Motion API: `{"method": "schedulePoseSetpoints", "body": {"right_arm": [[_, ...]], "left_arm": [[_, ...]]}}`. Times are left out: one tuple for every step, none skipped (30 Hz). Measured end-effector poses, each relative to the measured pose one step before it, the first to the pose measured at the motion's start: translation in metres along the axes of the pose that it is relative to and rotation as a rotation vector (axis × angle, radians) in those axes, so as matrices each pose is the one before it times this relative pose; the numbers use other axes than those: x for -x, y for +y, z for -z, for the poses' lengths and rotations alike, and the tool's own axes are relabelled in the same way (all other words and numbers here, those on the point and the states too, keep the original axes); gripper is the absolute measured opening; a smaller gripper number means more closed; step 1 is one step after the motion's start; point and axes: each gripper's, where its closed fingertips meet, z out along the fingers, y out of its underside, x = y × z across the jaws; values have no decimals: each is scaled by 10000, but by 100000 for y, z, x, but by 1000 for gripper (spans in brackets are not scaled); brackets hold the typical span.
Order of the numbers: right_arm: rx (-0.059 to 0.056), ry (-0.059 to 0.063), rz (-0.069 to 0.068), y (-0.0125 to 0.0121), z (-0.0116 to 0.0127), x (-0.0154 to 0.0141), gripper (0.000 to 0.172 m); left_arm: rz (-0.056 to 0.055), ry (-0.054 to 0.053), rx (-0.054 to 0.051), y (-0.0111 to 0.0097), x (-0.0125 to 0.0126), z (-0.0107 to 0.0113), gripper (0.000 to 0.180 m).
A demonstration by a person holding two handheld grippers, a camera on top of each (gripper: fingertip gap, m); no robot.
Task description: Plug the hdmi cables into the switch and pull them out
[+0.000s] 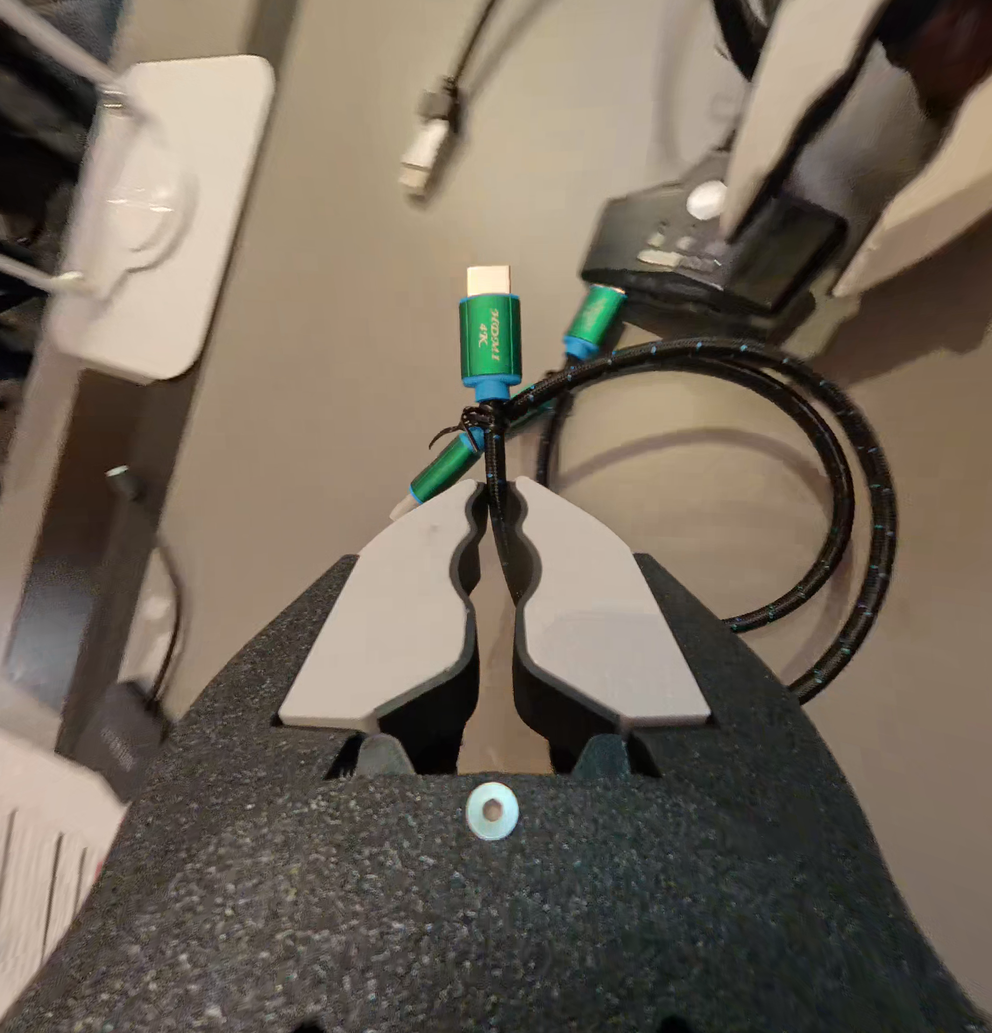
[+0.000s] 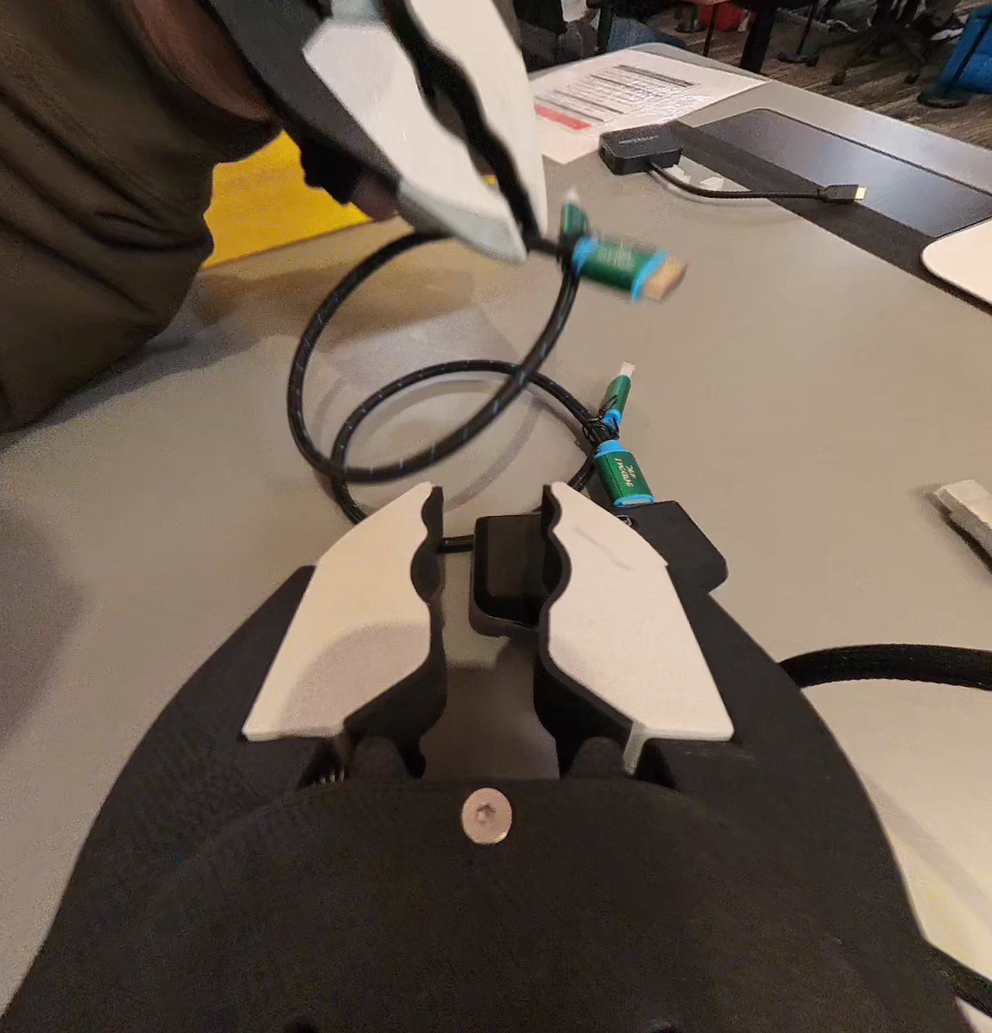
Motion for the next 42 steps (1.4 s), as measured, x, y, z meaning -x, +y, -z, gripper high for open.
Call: {"method": "schedulePoseSetpoints", "body": {"right_arm": [[106, 144, 267, 183, 134, -343, 33], [118, 175, 272, 225, 112, -399, 33], [155, 172, 252, 263, 71, -425, 33], [160, 152, 212, 284, 54, -387, 33], [123, 132, 170, 227, 24, -357, 33], [57, 82, 114, 117, 9, -262, 33], [1, 31, 34, -3, -2, -164, 33], [-3, -29, -13, -78, -6, -46, 33], [28, -23, -10, -91, 11, 5, 34], [43, 48, 55, -124, 47, -43, 36], [32, 107, 163, -157, 100, -51, 37], [31, 143, 262, -178, 148, -45, 38], [53, 193, 338, -161, 174, -84, 38], [89, 240, 417, -84, 183, -131, 39], [142, 275, 502, 17, 213, -156, 39], [165, 269, 565, 118, 212, -134, 42], [166, 235, 589, 176, 212, -61, 43], [181, 210, 583, 243, 193, -21, 46], [190, 179, 562, 293, 126, 38, 48], [196, 123, 526, 346, 63, 129, 51], [214, 89, 482, 401, -31, 168, 53], [209, 98, 437, 398, -125, 158, 56], [199, 131, 376, 371, -207, 115, 58], [224, 199, 345, 369, -289, 18, 59], [283, 227, 353, 436, -338, -8, 59], [298, 196, 354, 460, -373, 63, 59], [259, 227, 322, 375, -361, 26, 59], [81, 339, 257, 77, -230, -156, 53], [58, 281, 245, -13, -195, -158, 52], [124, 254, 200, 30, -227, -163, 50], [99, 175, 193, -3, -225, -83, 48], [98, 150, 166, -7, -190, -99, 47], [105, 111, 117, 6, -196, -128, 46], [74, 68, 69, -13, -199, -117, 46], [36, 43, 56, -15, -230, -116, 46], [12, 26, 69, -16, -254, -103, 45], [-37, 38, 144, -22, -259, -69, 43], [-66, 62, 180, -18, -260, -35, 40], [-121, 86, 190, -26, -230, 25, 29], [-175, 257, 165, -44, -155, -187, 27], [-166, 192, 130, -3, -91, -160, 25], [-194, 140, 92, -2, -31, -130, 24]], "left_arm": [[-196, 370, -15, 264, -836, -995, 6], [-78, 426, -14, 279, -878, -700, 6], [-15, 389, 120, 429, -852, -439, 6], [-160, 279, 200, 541, -717, -240, 6], [-213, 129, 107, 410, -495, -139, 6], [-26, 21, -31, 101, -251, -169, 6], [141, 27, -103, -162, -184, -246, 6], [105, 24, -114, -277, -216, -316, 6], [-37, -36, -99, -306, -210, -360, 6], [-114, -110, -17, -230, -142, -362, 6], [-121, -160, 78, -150, -54, -333, 6], [-113, -215, 93, -135, 40, -247, 6], [-101, -197, 49, -183, 32, -170, 6], [-78, -179, 23, -157, 50, -126, 6], [-44, -119, -7, -140, 11, -95, 6], [-13, -65, -28, -105, 1, -89, 6], [20, -35, -36, -62, -11, -81, 6], [18, -4, -21, -8, -9, -39, 6], [29, -9, -42, -20, 20, -6, 6], [50, -12, -51, -35, 59, 16, 6], [56, 8, -51, -39, 44, 45, 6], [55, -14, -36, -33, 80, 58, 6], [44, -23, -21, -26, 82, 55, 6], [35, -27, -32, -48, 74, 49, 6], [25, -3, -24, -44, 17, 12, 6], [11, 8, -11, -27, -11, -6, 6], [14, 2, -2, -8, -13, -44, 6], [31, 31, -11, -27, -48, -49, 6], [41, 53, -36, -71, -76, -51, 6], [39, 53, -42, -73, -67, -42, 6], [36, 32, -12, -22, -55, -57, 6], [36, 19, 22, 34, -23, -56, 6], [36, -4, 36, 71, 19, -76, 6], [34, 5, 35, 87, 12, -65, 6], [42, 7, 25, 76, 24, -65, 6], [48, 11, 12, 69, 33, -48, 6], [55, 44, -17, 29, -22, -54, 6], [63, 66, -62, -48, -58, -33, 6], [77, 65, -57, -56, -61, -41, 6], [66, 16, -3, -4, -4, -37, 6], [34, -6, 34, 50, 12, -33, 6], [14, 7, 13, 19, -31, 2, 6]]}}
